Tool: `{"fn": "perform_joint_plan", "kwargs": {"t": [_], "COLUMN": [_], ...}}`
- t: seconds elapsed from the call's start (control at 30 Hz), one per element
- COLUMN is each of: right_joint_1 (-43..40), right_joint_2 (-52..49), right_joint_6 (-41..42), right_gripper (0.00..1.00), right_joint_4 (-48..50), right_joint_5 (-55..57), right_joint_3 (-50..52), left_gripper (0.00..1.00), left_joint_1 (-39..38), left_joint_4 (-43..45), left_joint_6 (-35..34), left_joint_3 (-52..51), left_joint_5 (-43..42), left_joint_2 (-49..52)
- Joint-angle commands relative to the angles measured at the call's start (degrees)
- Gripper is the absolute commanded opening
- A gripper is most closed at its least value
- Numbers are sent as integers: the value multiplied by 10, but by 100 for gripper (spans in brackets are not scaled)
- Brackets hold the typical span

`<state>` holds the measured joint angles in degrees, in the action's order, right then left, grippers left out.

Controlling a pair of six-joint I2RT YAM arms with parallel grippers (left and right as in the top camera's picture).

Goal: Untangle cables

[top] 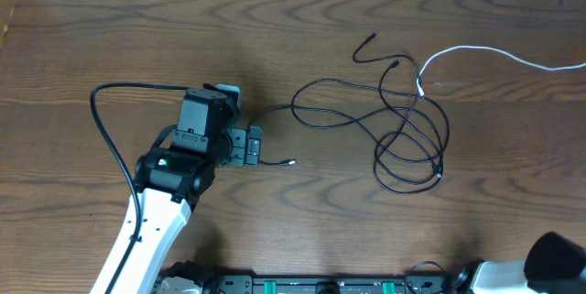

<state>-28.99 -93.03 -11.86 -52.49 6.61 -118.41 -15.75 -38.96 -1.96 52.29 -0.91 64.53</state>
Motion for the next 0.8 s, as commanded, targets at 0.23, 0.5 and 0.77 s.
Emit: {"fn": "perform_joint_plan", "kwargs": {"t": [0.23, 0.5, 0.77], "right_joint_1": [40, 86, 184], "right_joint_2": [-7, 40, 122], "right_joint_6": [-10, -19, -22], "right_gripper": [1, 1, 1], "right_joint_4": [-3, 12, 56], "right_joint_5": [8, 36, -3], "right_joint_3": [0, 0, 0], "left_gripper": [99, 99, 99], "left_joint_1": [3, 3, 3], "left_joint_4": [0, 0, 0], "left_joint_6": [-7, -7, -7], "left_joint_3": [2, 2, 2], "left_joint_5": [10, 10, 10], "left_joint_2": [2, 2, 2]}}
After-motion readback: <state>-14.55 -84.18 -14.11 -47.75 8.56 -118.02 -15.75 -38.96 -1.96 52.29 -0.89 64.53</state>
